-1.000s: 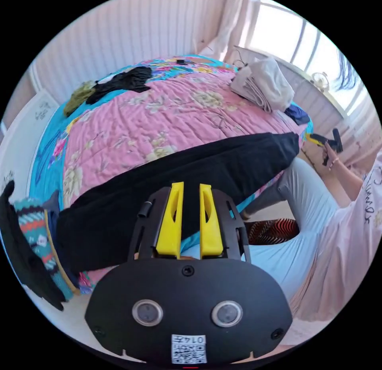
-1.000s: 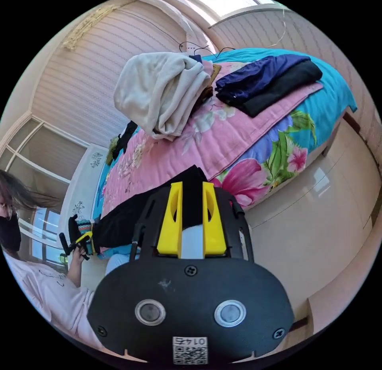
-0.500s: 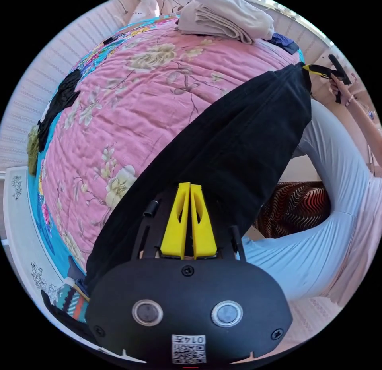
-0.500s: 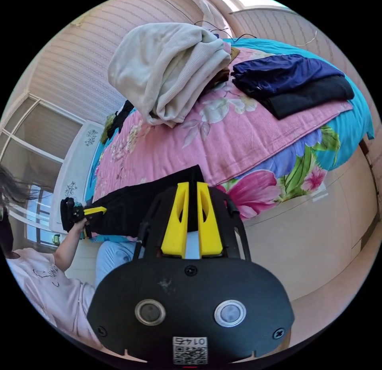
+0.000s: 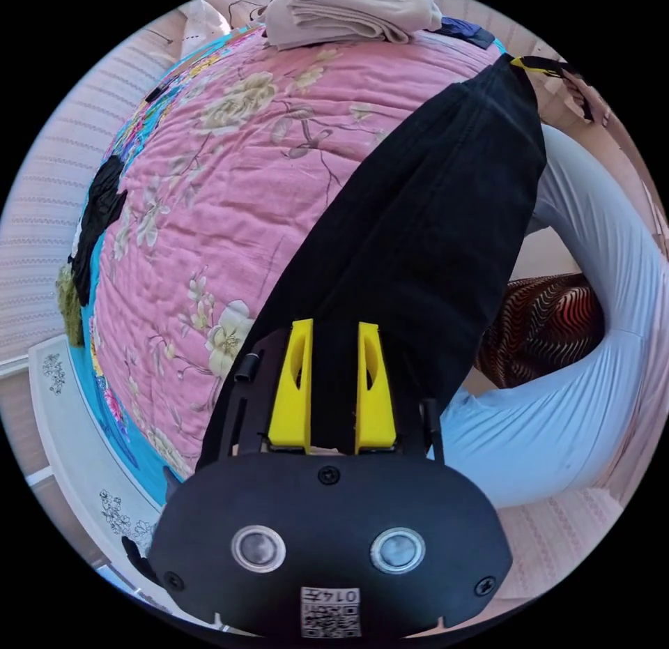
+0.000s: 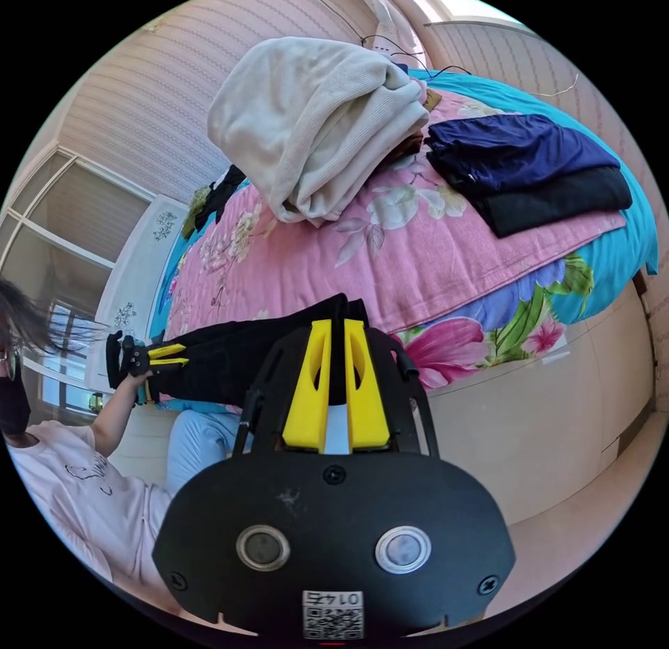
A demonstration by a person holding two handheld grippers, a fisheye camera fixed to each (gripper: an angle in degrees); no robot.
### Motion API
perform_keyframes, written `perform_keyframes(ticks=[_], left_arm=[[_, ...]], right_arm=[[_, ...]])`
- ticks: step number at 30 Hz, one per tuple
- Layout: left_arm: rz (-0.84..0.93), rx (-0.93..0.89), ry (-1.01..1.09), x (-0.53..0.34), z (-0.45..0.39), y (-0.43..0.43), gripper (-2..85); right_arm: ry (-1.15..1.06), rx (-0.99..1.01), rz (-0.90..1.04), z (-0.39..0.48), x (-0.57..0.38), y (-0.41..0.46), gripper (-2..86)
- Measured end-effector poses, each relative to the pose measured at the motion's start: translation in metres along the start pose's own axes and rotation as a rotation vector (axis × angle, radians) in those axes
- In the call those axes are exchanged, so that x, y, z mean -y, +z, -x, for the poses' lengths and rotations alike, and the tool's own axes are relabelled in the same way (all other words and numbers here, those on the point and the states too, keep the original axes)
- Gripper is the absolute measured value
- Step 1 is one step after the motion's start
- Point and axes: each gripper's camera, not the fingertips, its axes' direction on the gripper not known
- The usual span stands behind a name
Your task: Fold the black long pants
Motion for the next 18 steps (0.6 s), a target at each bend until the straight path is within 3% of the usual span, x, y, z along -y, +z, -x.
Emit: perform_keyframes(ticks=[3, 5, 14, 18], left_arm=[[-0.028, -0.114, -0.030, 0.007, 0.011, 0.006, 2.1], [-0.048, -0.065, -0.011, 0.008, 0.003, 0.005, -0.4], [-0.118, 0.031, -0.071, 0.000, 0.021, -0.051, -1.0], [-0.079, -0.002, -0.100, 0.014, 0.043, -0.028, -0.7]], right_arm=[[0.010, 0.004, 0.009, 0.000, 0.000, 0.004, 2.0], [0.010, 0.003, 0.025, 0.001, 0.001, 0.006, 2.0], [0.005, 0.039, 0.121, 0.010, 0.012, 0.018, 1.8], [-0.003, 0.004, 0.193, 0.021, 0.023, 0.049, 1.8]])
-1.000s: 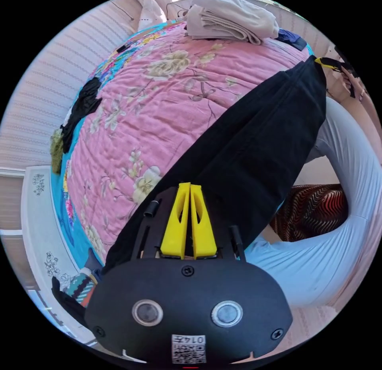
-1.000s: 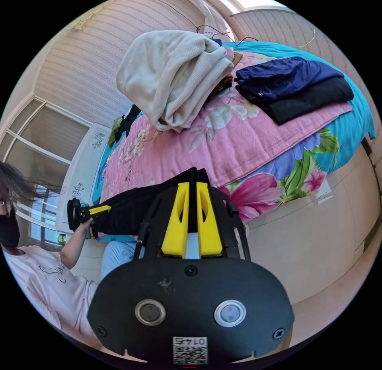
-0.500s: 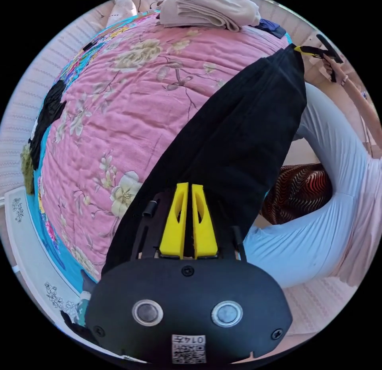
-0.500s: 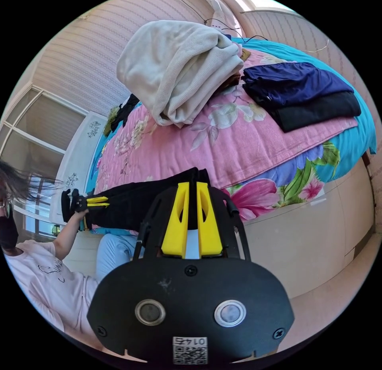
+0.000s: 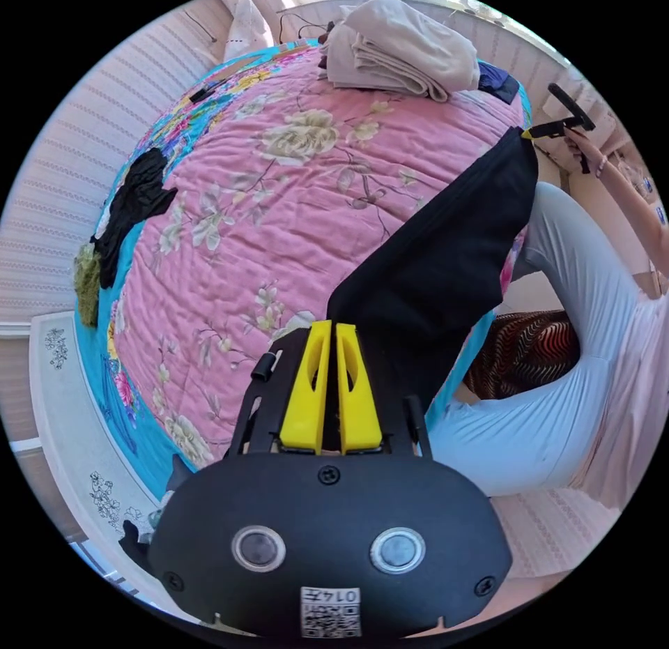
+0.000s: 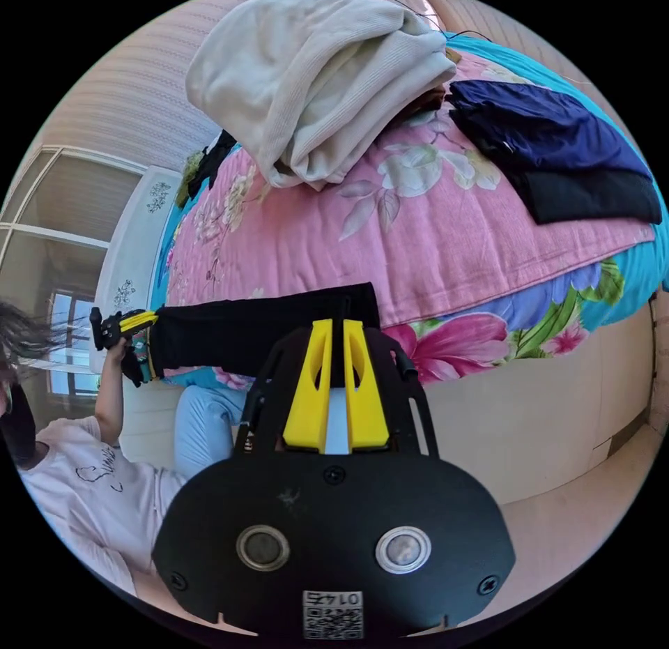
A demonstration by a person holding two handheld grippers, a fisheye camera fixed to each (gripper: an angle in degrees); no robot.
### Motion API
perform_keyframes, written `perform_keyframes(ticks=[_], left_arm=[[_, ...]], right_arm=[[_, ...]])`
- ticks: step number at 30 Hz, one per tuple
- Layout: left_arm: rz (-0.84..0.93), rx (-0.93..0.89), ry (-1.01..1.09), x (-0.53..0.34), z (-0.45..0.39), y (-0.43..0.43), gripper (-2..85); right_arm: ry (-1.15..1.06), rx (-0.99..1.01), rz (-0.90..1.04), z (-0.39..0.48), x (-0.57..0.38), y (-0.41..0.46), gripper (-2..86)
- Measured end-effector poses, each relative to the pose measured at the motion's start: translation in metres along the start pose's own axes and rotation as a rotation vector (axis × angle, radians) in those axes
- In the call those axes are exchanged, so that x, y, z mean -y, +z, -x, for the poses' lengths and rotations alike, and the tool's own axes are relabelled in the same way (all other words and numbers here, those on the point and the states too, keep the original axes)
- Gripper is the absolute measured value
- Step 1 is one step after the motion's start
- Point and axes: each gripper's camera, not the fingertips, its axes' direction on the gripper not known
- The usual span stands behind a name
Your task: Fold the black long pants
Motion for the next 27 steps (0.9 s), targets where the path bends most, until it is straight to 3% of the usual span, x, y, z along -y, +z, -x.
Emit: perform_keyframes(ticks=[3, 6, 11, 13, 17, 22, 27], left_arm=[[0.102, -0.094, -0.040, 0.014, 0.007, 0.058, -0.2], [0.123, -0.090, -0.021, 0.016, 0.003, 0.078, 0.7], [0.031, -0.077, -0.099, -0.005, 0.014, 0.053, 2.0], [-0.043, -0.082, -0.122, -0.014, 0.015, 0.036, 1.3], [-0.120, -0.129, -0.079, -0.025, -0.011, 0.021, 0.4], [-0.092, -0.193, -0.075, -0.031, -0.046, 0.054, -0.5], [-0.124, -0.236, -0.141, -0.045, -0.058, 0.070, -0.9]], right_arm=[[0.041, -0.053, -0.020, -0.001, 0.008, 0.022, 1.8], [0.092, 0.021, -0.082, -0.005, 0.003, 0.024, 1.7], [0.123, 0.012, -0.225, -0.005, -0.023, 0.010, 5.9], [0.092, 0.088, -0.238, -0.005, -0.030, 0.019, 12.6], [0.022, 0.114, -0.211, 0.011, -0.023, 0.046, 14.8], [-0.081, -0.115, -0.160, 0.052, -0.019, 0.072, 3.4], [-0.168, -0.086, -0.089, 0.082, -0.020, 0.057, 1.3]])
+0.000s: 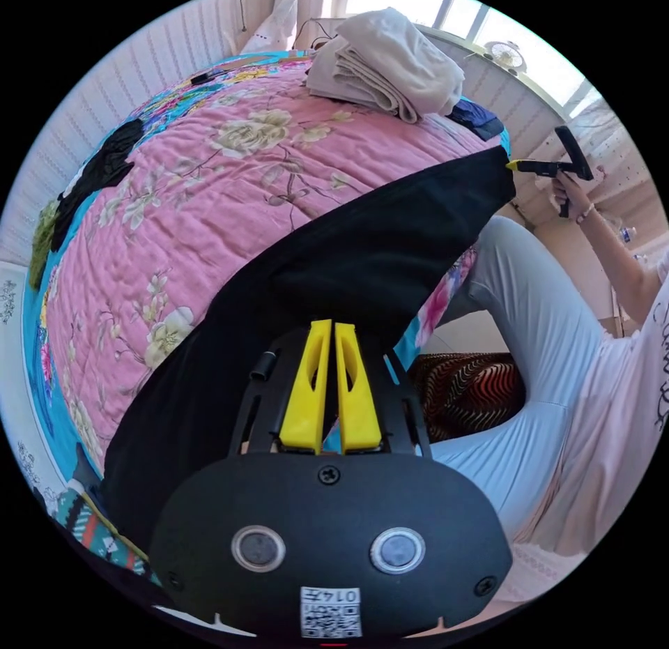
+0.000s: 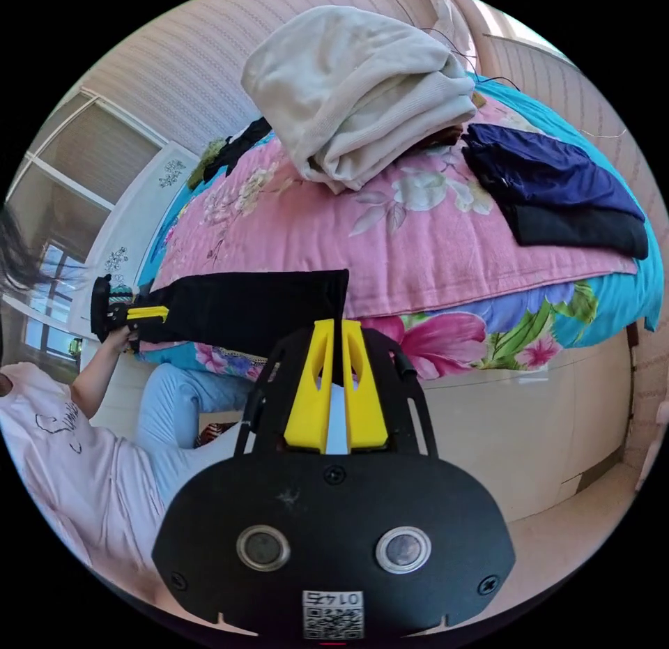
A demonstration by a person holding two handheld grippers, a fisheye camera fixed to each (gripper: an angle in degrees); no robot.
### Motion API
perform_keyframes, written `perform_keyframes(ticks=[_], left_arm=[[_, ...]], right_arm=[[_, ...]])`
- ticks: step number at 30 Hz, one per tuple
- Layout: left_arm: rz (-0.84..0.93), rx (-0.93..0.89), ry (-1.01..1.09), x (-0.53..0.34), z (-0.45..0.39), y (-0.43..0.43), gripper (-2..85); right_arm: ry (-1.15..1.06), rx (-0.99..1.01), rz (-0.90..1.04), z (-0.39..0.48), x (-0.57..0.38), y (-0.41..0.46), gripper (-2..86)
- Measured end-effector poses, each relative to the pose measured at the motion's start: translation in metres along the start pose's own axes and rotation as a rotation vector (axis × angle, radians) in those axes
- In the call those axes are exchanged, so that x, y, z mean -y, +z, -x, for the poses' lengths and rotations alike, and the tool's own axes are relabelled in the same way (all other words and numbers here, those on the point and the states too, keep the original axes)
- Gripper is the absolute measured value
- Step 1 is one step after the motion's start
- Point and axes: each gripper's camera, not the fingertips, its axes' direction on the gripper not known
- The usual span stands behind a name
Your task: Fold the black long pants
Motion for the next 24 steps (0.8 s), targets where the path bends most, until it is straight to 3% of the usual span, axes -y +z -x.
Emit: perform_keyframes(ticks=[5, 8, 13, 18, 21, 24], left_arm=[[-0.131, 0.031, -0.090, -0.015, -0.003, 0.001, -1.0], [-0.170, 0.008, -0.146, -0.022, -0.009, 0.014, -1.0], [-0.192, 0.033, -0.207, -0.046, -0.020, 0.027, -1.0], [-0.296, 0.035, -0.225, -0.071, -0.034, 0.009, -1.0], [-0.309, -0.019, -0.267, -0.073, -0.044, 0.023, -1.0], [-0.228, 0.019, -0.310, -0.073, -0.062, 0.068, -1.0]], right_arm=[[-0.159, 0.029, -0.002, 0.024, 0.047, -0.030, 0.6], [-0.209, -0.071, 0.104, 0.030, 0.090, -0.010, 0.5], [-0.056, -0.182, 0.321, 0.012, 0.108, 0.075, 0.3], [0.057, -0.323, 0.179, 0.040, 0.100, 0.066, -0.1], [-0.161, -0.181, 0.047, 0.128, 0.102, 0.072, -0.3], [-0.501, -0.006, 0.102, 0.251, 0.102, 0.134, -0.4]])
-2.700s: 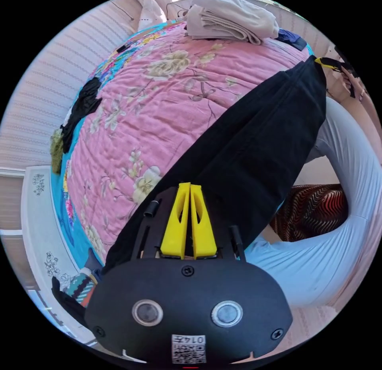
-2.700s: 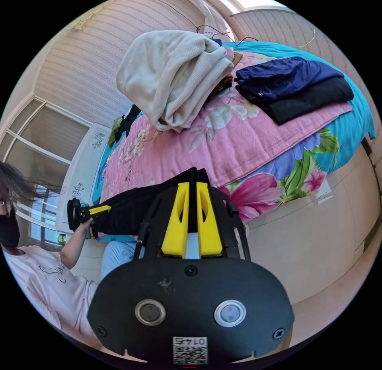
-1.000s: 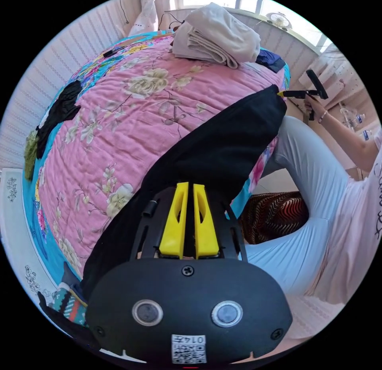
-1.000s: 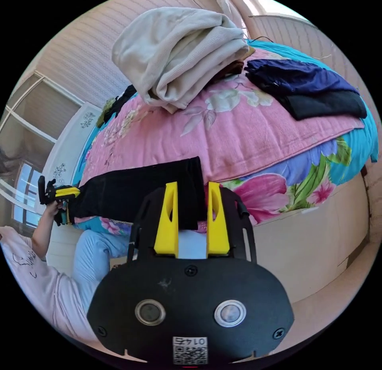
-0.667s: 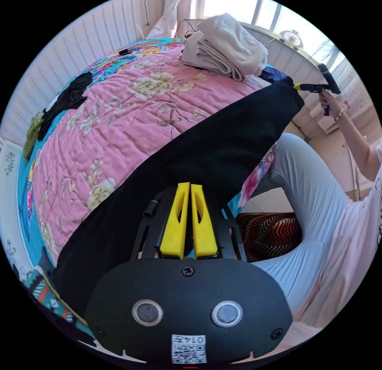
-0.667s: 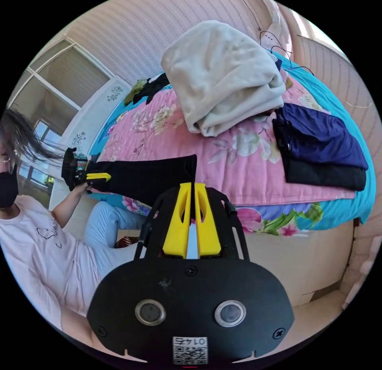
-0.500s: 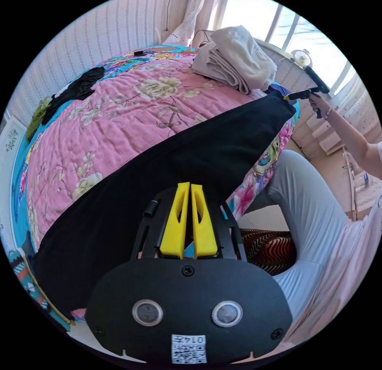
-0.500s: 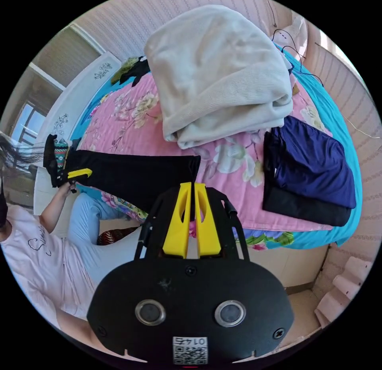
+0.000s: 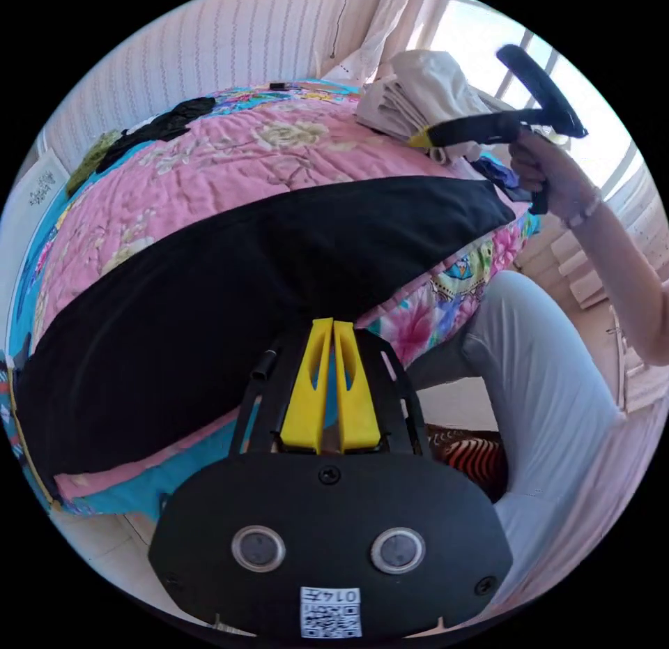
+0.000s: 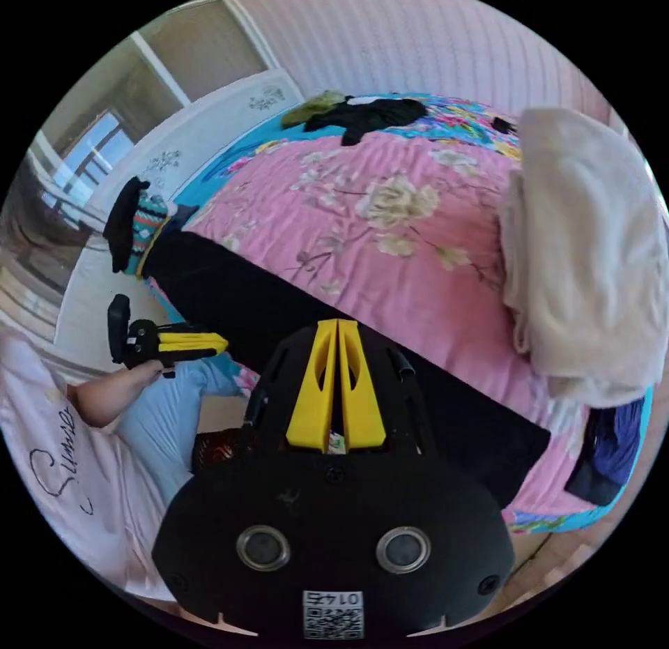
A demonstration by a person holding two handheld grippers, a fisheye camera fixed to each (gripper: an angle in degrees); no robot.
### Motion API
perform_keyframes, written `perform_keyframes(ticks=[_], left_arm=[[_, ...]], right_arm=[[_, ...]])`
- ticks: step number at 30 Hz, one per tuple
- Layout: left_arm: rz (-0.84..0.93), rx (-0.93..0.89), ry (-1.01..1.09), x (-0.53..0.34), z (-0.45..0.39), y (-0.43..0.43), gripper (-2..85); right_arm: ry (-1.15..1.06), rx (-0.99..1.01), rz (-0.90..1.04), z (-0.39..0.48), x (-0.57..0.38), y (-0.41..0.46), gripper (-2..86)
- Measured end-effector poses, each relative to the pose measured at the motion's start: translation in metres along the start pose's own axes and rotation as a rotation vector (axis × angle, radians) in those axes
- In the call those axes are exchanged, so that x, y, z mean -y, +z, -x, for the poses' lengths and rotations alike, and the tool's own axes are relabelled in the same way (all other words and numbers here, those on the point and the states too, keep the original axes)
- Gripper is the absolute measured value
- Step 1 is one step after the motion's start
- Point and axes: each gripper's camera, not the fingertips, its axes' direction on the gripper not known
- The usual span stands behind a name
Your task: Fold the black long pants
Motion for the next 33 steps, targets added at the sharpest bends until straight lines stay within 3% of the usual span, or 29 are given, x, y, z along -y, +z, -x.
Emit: perform_keyframes(ticks=[2, 5, 7, 8, 11, 13, 15, 17, 21, 25, 31, 33], left_arm=[[-0.092, -0.002, -0.063, -0.014, -0.002, 0.002, -1.0], [-0.058, 0.010, -0.028, -0.013, -0.009, -0.003, -1.0], [-0.064, 0.084, 0.007, -0.014, -0.018, -0.003, -1.0], [-0.072, 0.099, 0.019, -0.018, -0.022, 0.001, -1.0], [-0.079, 0.075, -0.001, -0.026, -0.027, 0.011, -1.0], [-0.062, 0.058, -0.005, -0.026, -0.030, 0.015, -1.0], [-0.062, 0.056, 0.011, -0.026, -0.034, 0.019, -1.0], [-0.053, 0.024, -0.011, -0.026, -0.036, 0.021, -1.0], [-0.047, -0.107, 0.052, -0.033, -0.055, 0.016, -1.0], [-0.041, -0.155, 0.173, -0.039, -0.097, 0.013, -0.9], [-0.157, -0.082, 0.333, -0.013, -0.147, 0.006, -0.2], [-0.206, -0.057, 0.401, 0.003, -0.162, 0.004, 1.4]], right_arm=[[-0.168, 0.036, 0.043, 0.059, 0.031, 0.041, -0.4], [-0.265, 0.033, -0.009, 0.116, 0.059, 0.097, -0.5], [-0.418, -0.069, 0.250, 0.138, 0.070, 0.158, -0.7], [-0.422, -0.078, 0.200, 0.139, 0.070, 0.157, -0.7], [-0.453, -0.090, 0.342, 0.144, 0.081, 0.156, -0.7], [-0.442, -0.090, 0.238, 0.143, 0.084, 0.144, -0.6], [-0.461, -0.131, 0.307, 0.139, 0.076, 0.170, -0.5], [-0.429, -0.122, 0.260, 0.130, 0.071, 0.166, -0.5], [-0.225, 0.120, 0.170, 0.076, 0.047, 0.129, -0.3], [0.118, 0.367, -0.215, -0.018, -0.044, 0.051, -0.1], [0.730, 0.200, -0.624, -0.141, -0.221, -0.025, 2.1], [0.844, 0.153, -0.745, -0.168, -0.261, -0.038, 3.7]])
